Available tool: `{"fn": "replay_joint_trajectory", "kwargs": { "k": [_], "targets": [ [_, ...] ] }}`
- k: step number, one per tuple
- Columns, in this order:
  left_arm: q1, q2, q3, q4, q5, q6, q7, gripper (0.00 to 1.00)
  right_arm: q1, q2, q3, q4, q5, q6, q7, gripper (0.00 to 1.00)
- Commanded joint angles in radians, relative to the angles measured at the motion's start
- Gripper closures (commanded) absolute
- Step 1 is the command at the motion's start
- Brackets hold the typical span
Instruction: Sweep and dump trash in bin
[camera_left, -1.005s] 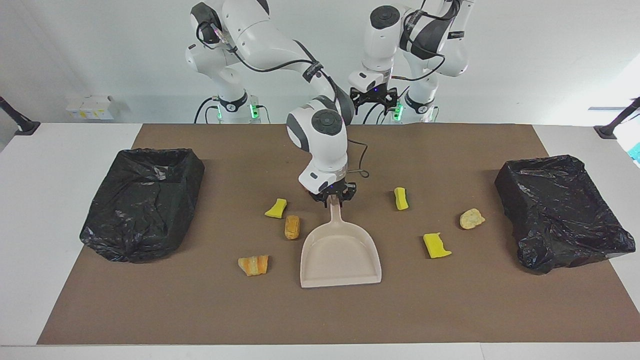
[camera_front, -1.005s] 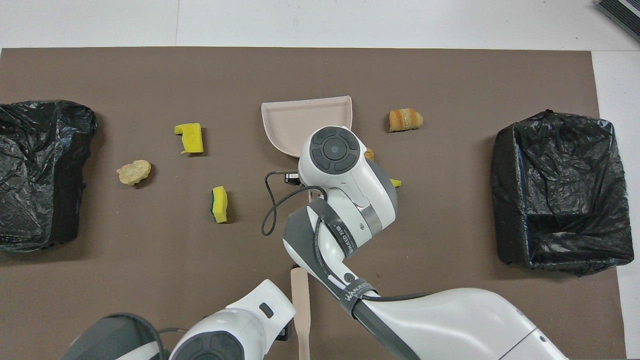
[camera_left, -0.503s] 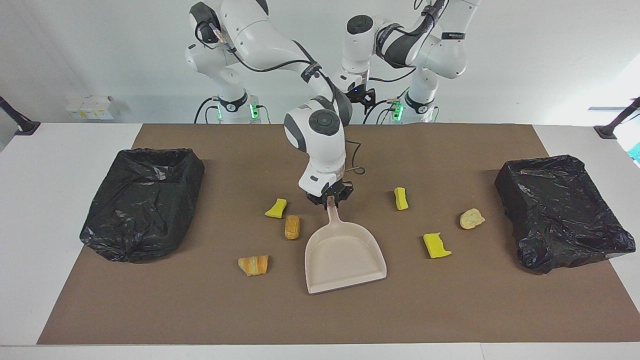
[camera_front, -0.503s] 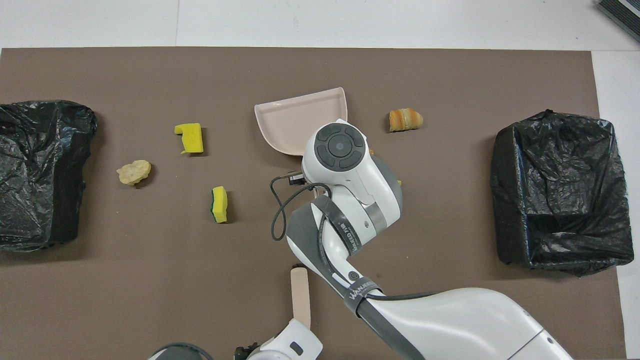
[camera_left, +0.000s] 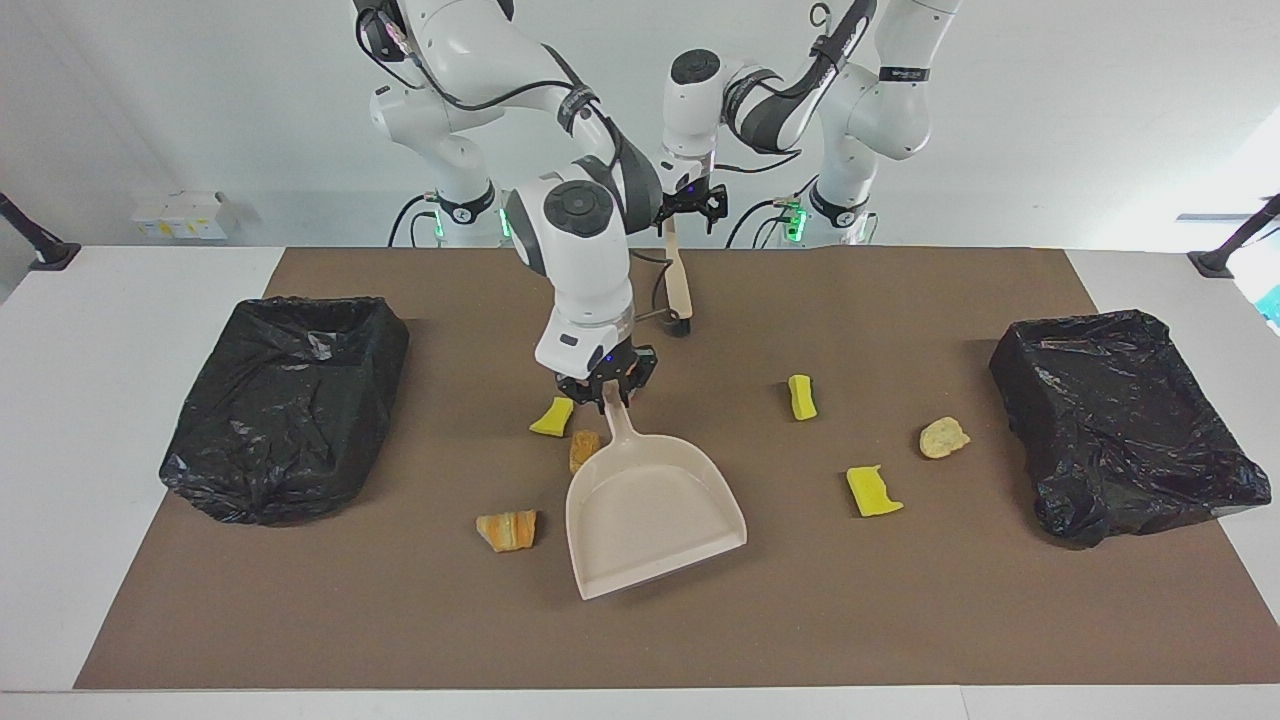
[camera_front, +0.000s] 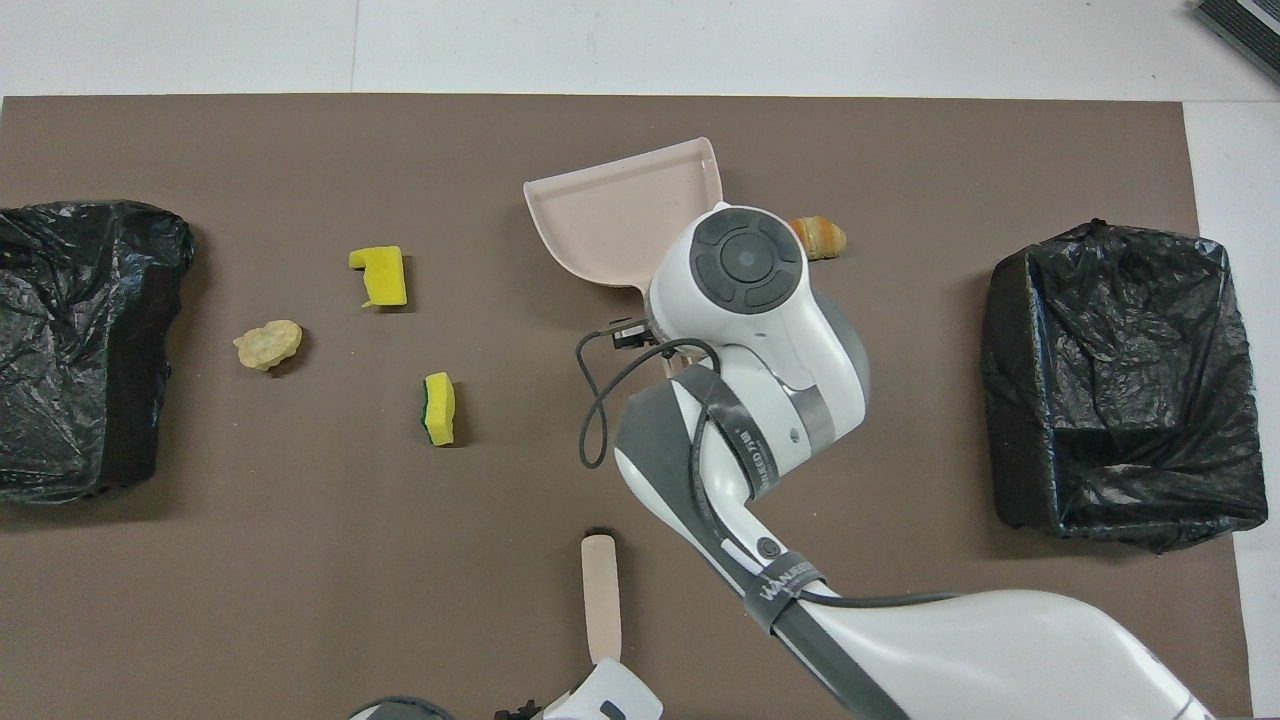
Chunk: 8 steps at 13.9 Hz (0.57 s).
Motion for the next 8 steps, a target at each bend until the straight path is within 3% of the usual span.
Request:
{"fn": "replay_joint_trajectory", "kwargs": {
  "k": [1, 2, 3, 4, 5, 8],
  "targets": [
    [-0.045, 0.021, 0.018, -0.012, -0.016, 0.035, -0.013, 0.0, -0.054, -0.028, 0.011, -0.02, 0.001, -0.043, -0.213, 1.0],
    [-0.045, 0.023, 0.018, -0.01, -0.016, 0.035, -0.013, 0.0, -0.074, -0.034, 0.009, -0.02, 0.002, -0.045, -0.301, 1.0],
    [-0.045, 0.023, 0.018, -0.01, -0.016, 0.034, -0.007, 0.09, -0.085, -0.042, 0.009, -0.02, 0.002, -0.046, -0.344, 1.0],
    [-0.044, 0.023, 0.018, -0.01, -0.016, 0.032, 0.001, 0.2, -0.093, -0.047, 0.009, -0.02, 0.001, -0.051, -0.357, 1.0],
    [-0.044, 0.023, 0.018, -0.01, -0.016, 0.028, 0.003, 0.43, -0.096, -0.048, 0.009, -0.02, 0.001, -0.064, -0.372, 1.0],
    [-0.045, 0.023, 0.018, -0.009, -0.016, 0.02, 0.01, 0.7, -0.087, -0.063, 0.009, -0.021, -0.005, -0.098, -0.418, 1.0]
  ]
}}
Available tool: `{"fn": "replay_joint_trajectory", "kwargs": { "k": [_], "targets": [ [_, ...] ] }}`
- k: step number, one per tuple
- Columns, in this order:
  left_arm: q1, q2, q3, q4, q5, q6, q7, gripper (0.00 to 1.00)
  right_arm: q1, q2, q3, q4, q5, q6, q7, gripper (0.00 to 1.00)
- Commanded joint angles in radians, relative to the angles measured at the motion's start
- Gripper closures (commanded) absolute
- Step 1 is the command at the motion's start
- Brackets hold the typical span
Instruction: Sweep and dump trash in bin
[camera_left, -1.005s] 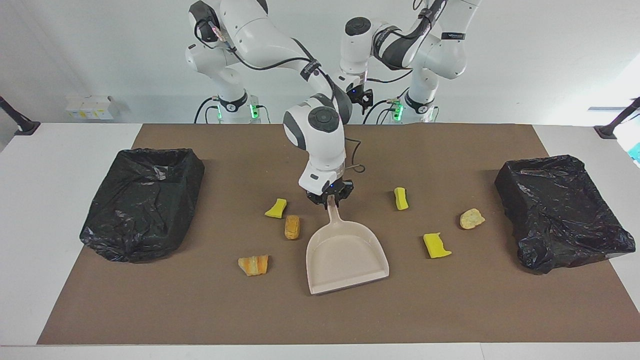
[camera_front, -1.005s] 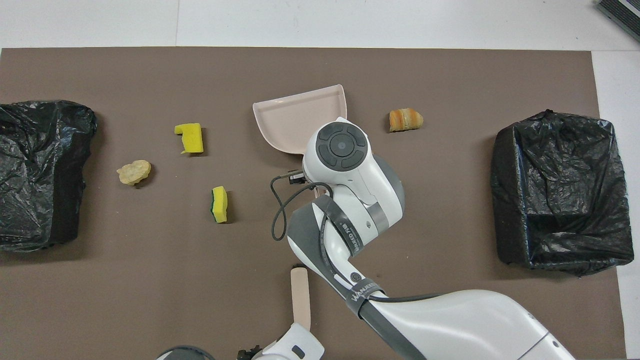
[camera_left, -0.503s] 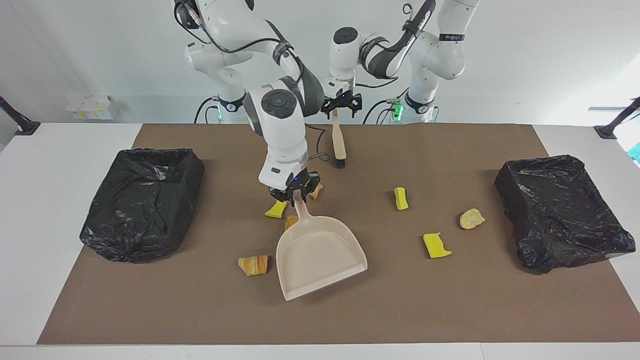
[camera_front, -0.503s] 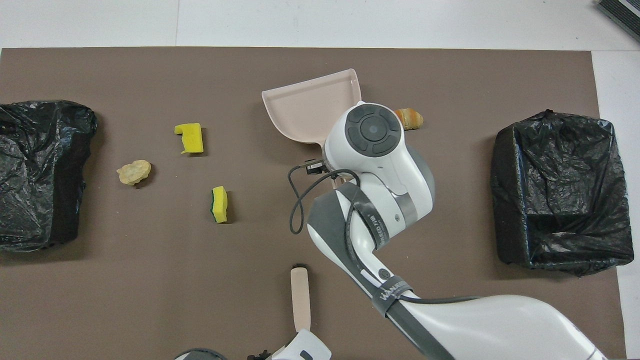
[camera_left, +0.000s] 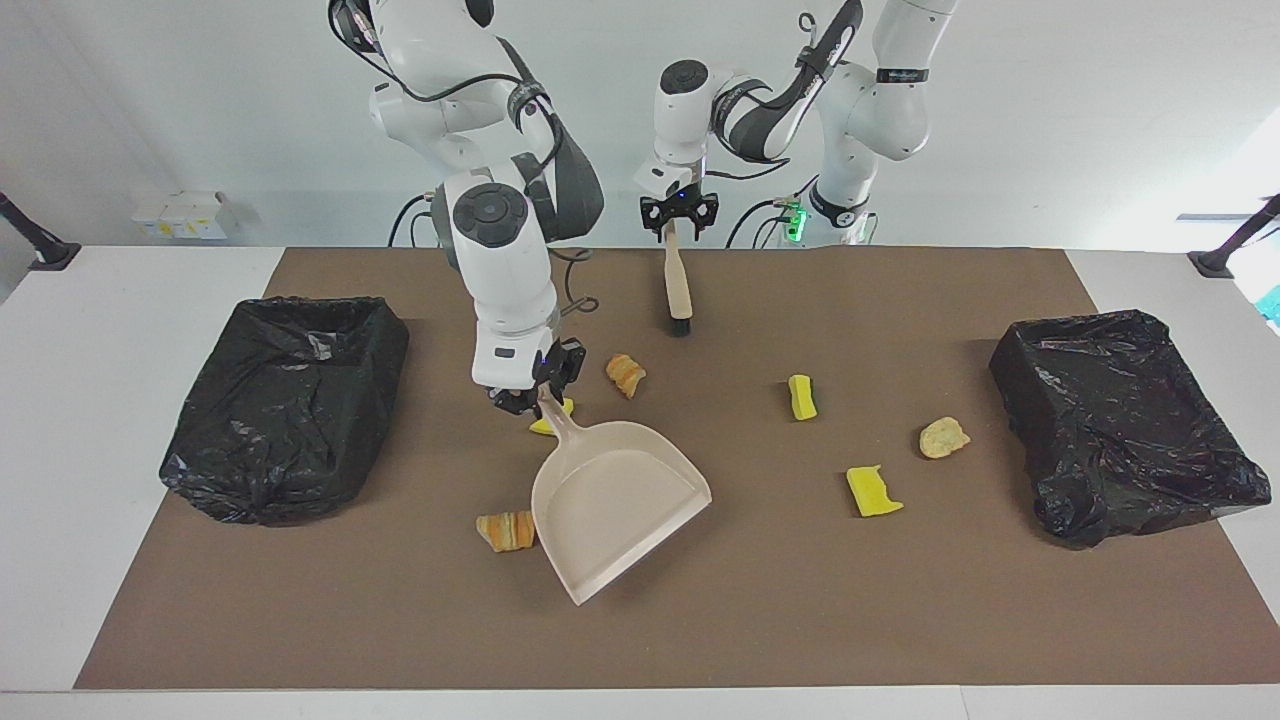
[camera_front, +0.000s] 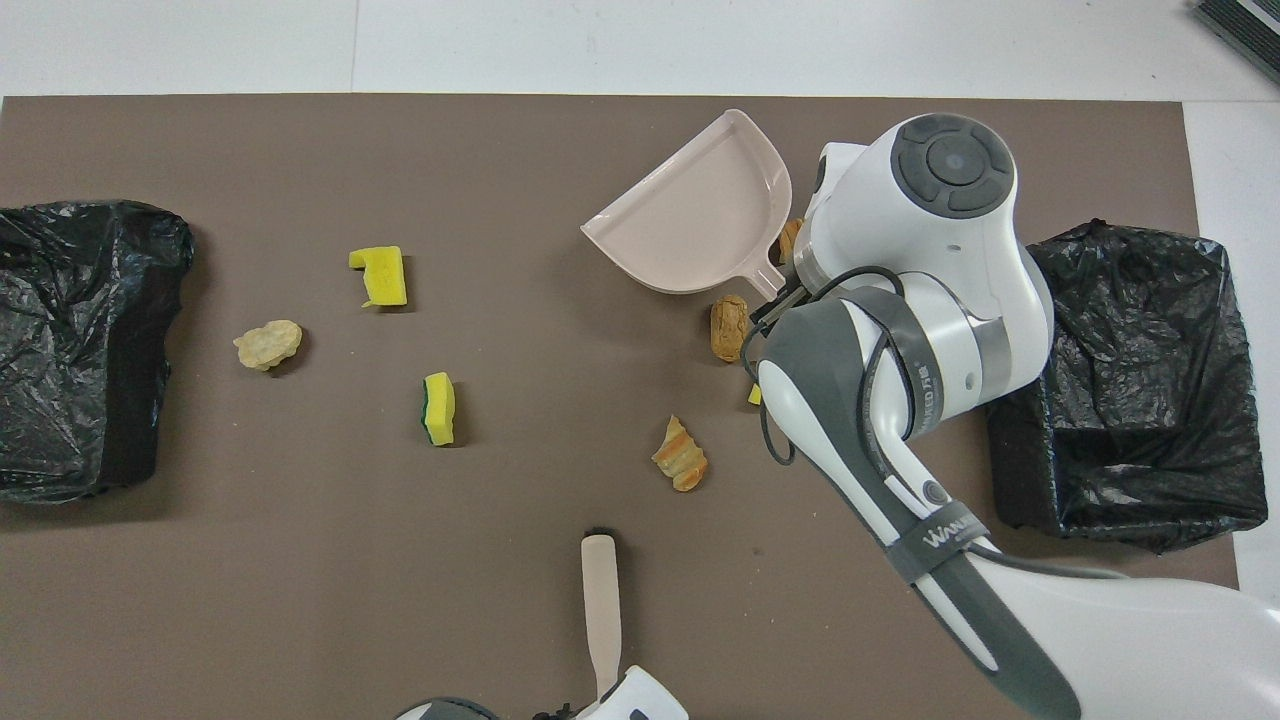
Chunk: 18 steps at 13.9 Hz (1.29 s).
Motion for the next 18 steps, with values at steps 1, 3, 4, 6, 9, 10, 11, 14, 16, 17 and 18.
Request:
{"fn": "replay_joint_trajectory", "kwargs": {
  "k": [1, 3, 4, 6, 9, 10, 11, 14, 16, 17, 18],
  "targets": [
    [-0.024, -0.005, 0.019, -0.009, -0.015, -0.002, 0.025, 0.77, 0.003, -0.044, 0.01, -0.02, -0.013, -0.046, -0.05, 1.0],
    [-0.024, -0.005, 0.019, -0.004, -0.015, -0.011, 0.042, 0.93, 0.006, -0.079, 0.012, -0.019, -0.019, -0.104, -0.1, 1.0],
    [-0.024, -0.005, 0.019, -0.003, -0.015, -0.014, 0.042, 1.0, -0.003, -0.097, 0.012, -0.019, -0.019, -0.144, -0.161, 1.0],
    [-0.024, -0.004, 0.019, -0.001, -0.015, -0.017, 0.035, 1.0, -0.008, -0.111, 0.008, -0.025, -0.022, -0.182, -0.283, 1.0],
    [0.011, -0.004, 0.027, 0.065, -0.015, -0.13, 0.039, 1.0, 0.0, -0.146, 0.01, -0.088, -0.059, -0.165, -0.358, 1.0],
    [0.045, -0.004, 0.027, 0.092, -0.014, -0.176, 0.039, 1.0, 0.004, -0.153, 0.012, -0.112, -0.079, -0.15, -0.372, 1.0],
    [0.059, -0.007, 0.028, 0.106, -0.014, -0.19, 0.039, 1.0, 0.007, -0.153, 0.012, -0.128, -0.089, -0.136, -0.39, 1.0],
    [0.12, -0.031, 0.03, 0.123, -0.009, -0.21, 0.039, 1.0, 0.038, -0.151, 0.012, -0.184, -0.091, -0.066, -0.47, 1.0],
    [0.148, -0.036, 0.033, 0.14, 0.0, -0.239, 0.038, 1.0, 0.066, -0.136, 0.012, -0.194, -0.091, -0.017, -0.472, 1.0],
    [0.181, -0.036, 0.033, 0.143, 0.017, -0.244, 0.039, 1.0, 0.082, -0.119, 0.012, -0.192, -0.094, -0.003, -0.475, 1.0],
    [0.208, -0.039, 0.031, 0.151, 0.052, -0.261, 0.039, 1.0, 0.087, -0.104, 0.012, -0.194, -0.109, -0.001, -0.478, 1.0]
  ]
}}
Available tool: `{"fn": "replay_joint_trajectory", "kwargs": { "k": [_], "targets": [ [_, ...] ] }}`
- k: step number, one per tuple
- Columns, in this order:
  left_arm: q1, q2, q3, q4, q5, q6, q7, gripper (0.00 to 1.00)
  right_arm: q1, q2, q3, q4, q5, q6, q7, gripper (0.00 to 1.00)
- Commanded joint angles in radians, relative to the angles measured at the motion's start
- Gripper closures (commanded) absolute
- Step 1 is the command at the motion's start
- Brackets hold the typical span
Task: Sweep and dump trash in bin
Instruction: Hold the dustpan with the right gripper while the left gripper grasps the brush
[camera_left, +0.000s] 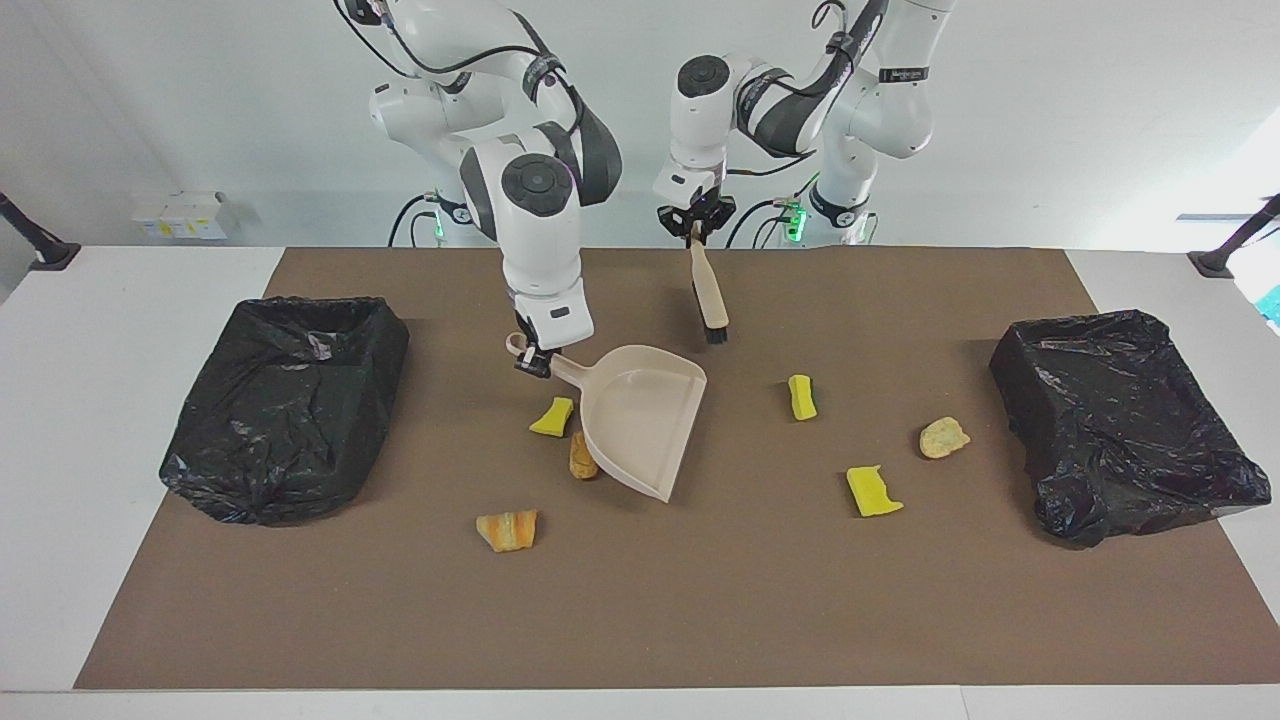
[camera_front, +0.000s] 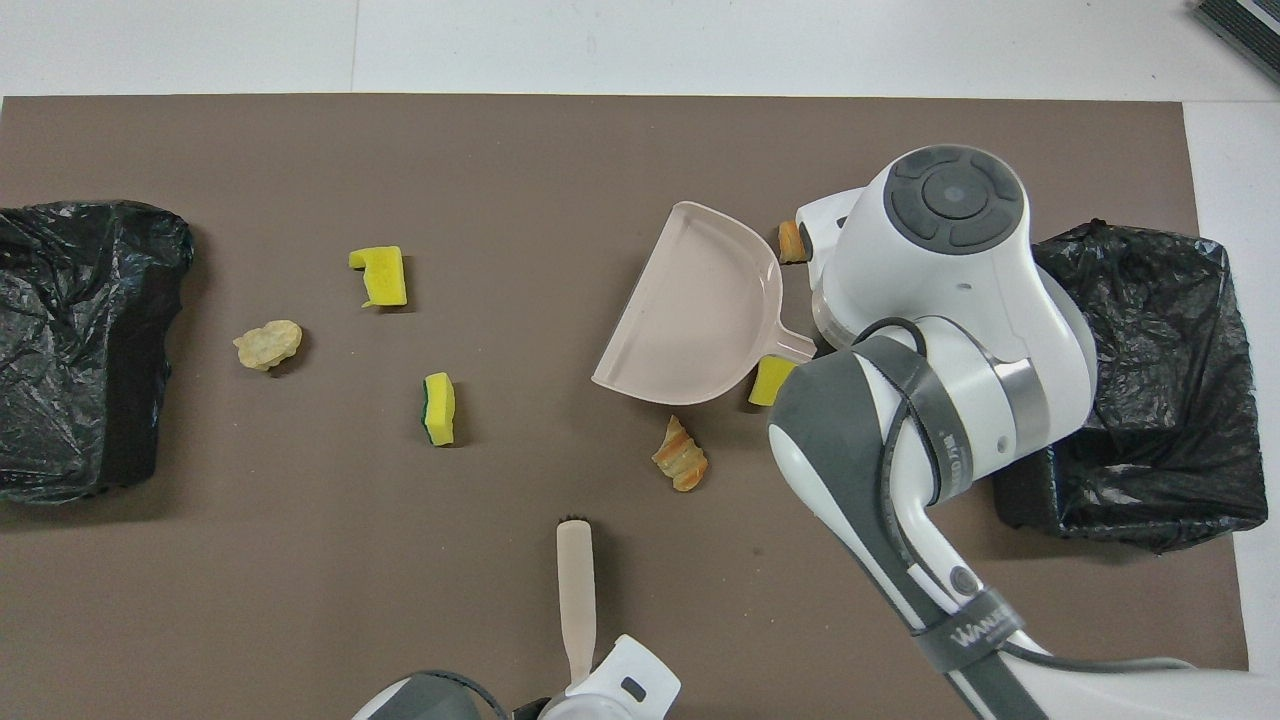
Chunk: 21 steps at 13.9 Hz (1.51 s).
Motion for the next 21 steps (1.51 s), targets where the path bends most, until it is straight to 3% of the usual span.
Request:
{"fn": "replay_joint_trajectory", "kwargs": {
  "k": [1, 3, 6, 13, 17, 21],
  "targets": [
    [0.072, -0.027, -0.006, 0.017, 0.051, -0.06, 0.012, 1.0, 0.02, 0.017, 0.003, -0.019, -0.042, 0.036, -0.045, 1.0],
    [0.136, -0.047, -0.008, 0.017, 0.053, -0.092, 0.014, 1.0, 0.029, 0.025, 0.003, -0.022, -0.061, 0.044, -0.107, 1.0],
    [0.154, -0.049, -0.006, 0.017, 0.053, -0.092, 0.015, 1.0, 0.029, 0.023, 0.003, -0.027, -0.067, 0.047, -0.175, 1.0],
    [0.357, -0.008, -0.002, 0.016, 0.053, -0.038, 0.096, 1.0, 0.029, 0.039, 0.003, -0.079, -0.096, 0.133, -0.178, 1.0],
    [0.509, 0.012, -0.002, 0.02, 0.055, -0.037, 0.257, 1.0, 0.029, 0.045, 0.003, -0.102, -0.148, 0.172, -0.225, 1.0],
    [0.653, 0.081, -0.002, 0.108, 0.076, -0.055, 0.438, 1.0, 0.018, 0.034, 0.004, -0.136, -0.116, 0.174, -0.209, 1.0]
  ]
}}
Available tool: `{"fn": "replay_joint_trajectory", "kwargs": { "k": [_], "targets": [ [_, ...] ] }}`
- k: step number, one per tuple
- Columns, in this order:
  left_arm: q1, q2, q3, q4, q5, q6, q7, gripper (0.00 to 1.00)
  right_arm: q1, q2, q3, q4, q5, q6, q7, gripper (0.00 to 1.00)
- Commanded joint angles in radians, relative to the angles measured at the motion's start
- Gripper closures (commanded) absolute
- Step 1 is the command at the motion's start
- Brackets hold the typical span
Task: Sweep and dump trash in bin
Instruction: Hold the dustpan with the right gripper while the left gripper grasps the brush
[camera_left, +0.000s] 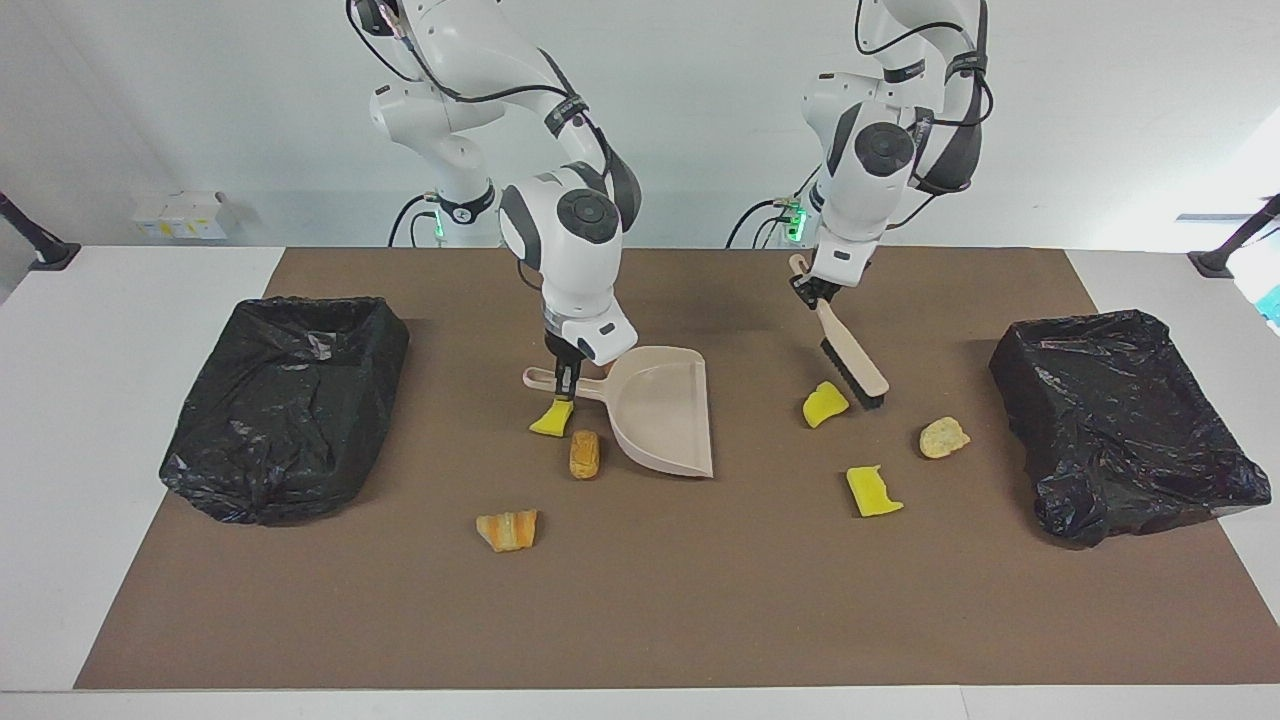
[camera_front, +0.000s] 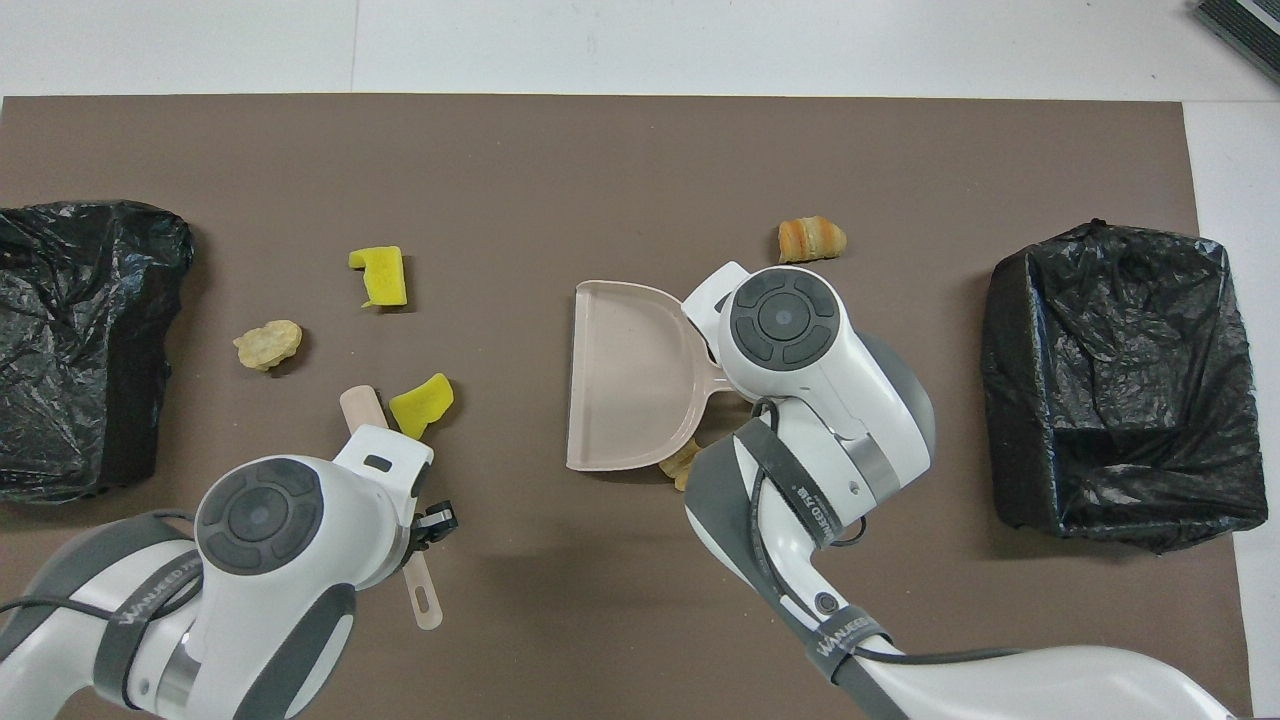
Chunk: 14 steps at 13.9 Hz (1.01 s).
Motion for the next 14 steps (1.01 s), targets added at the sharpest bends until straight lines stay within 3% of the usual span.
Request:
{"fn": "replay_joint_trajectory", "kwargs": {
  "k": [1, 6, 10, 14],
  "targets": [
    [0.076, 0.061, -0.01, 0.081, 0.048, -0.01, 0.094, 1.0, -0.008, -0.014, 0.007, -0.041, 0.01, 0.02, 0.007, 1.0],
    [0.209, 0.113, -0.01, 0.173, 0.109, -0.027, 0.303, 1.0, -0.007, -0.021, 0.008, 0.054, -0.008, -0.143, -0.014, 1.0],
    [0.285, 0.131, -0.01, 0.195, 0.249, -0.021, 0.384, 1.0, -0.004, -0.034, 0.011, 0.12, -0.031, -0.241, -0.014, 1.0],
    [0.357, 0.232, -0.01, 0.275, 0.304, 0.023, 0.474, 1.0, 0.06, -0.029, 0.014, 0.119, -0.027, -0.229, 0.029, 1.0]
  ]
}}
